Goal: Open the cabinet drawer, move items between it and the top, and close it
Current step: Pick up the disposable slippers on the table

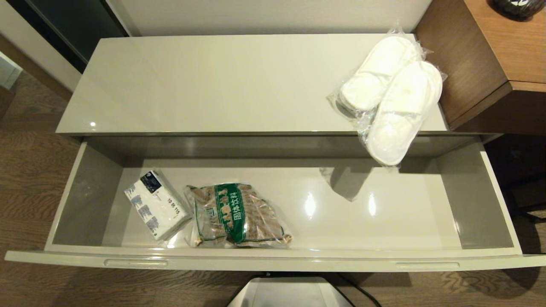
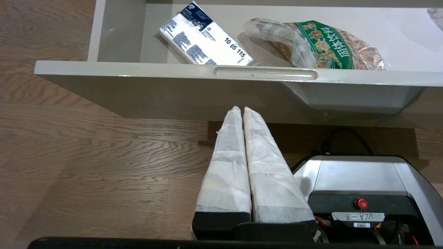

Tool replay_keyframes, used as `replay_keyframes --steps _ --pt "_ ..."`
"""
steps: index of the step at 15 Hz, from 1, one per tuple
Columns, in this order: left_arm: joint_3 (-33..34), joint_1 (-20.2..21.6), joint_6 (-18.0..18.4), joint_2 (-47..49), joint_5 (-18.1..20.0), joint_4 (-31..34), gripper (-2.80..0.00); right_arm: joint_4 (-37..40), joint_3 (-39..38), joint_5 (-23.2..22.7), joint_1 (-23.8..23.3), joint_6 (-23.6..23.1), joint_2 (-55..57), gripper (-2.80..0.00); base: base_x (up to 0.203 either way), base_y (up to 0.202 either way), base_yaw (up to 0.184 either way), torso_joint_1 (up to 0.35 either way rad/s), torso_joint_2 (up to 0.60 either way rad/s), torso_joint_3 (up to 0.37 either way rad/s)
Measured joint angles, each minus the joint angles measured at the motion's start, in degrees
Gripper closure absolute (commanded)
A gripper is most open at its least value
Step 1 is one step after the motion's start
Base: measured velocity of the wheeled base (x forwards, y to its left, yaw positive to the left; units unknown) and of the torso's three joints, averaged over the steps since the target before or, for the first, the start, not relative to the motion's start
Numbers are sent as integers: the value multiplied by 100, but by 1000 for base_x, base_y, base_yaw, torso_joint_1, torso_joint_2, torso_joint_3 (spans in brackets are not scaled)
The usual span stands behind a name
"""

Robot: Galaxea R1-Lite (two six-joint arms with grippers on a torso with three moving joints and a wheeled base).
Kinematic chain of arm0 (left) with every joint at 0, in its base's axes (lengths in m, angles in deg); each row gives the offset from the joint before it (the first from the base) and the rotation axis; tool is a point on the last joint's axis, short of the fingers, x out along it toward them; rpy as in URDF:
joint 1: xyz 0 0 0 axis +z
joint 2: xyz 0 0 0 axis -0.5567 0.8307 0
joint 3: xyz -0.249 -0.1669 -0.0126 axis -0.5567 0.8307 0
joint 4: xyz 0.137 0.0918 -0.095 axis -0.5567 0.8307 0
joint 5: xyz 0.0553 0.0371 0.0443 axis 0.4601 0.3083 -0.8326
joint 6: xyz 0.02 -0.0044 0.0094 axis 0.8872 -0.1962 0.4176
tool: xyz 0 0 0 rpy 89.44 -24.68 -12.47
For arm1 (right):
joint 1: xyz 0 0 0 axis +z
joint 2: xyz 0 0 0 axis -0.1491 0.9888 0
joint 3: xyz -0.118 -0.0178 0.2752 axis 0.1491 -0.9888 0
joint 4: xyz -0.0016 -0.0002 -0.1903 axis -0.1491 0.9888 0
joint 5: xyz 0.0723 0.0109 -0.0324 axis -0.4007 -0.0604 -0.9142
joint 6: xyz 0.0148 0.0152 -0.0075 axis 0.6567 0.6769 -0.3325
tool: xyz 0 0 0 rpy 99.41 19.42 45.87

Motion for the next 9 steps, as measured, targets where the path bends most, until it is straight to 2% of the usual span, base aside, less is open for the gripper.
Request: replay_keyframes --steps 1,4,6,9 --pt "0 0 0 0 -2 0 0 -1 -9 -183 -47 139 -120 0 0 0 0 0 0 0" --pt "0 -2 0 0 -2 0 0 -4 74 -656 -81 1002 -275 0 0 0 0 0 0 0" --pt "0 0 -1 -1 -3 -1 0 -1 289 -839 -109 1117 -196 0 0 0 0 0 0 0" --pt "0 0 0 0 -2 0 0 -32 704 -1070 -136 1150 503 0 0 0 0 0 0 0"
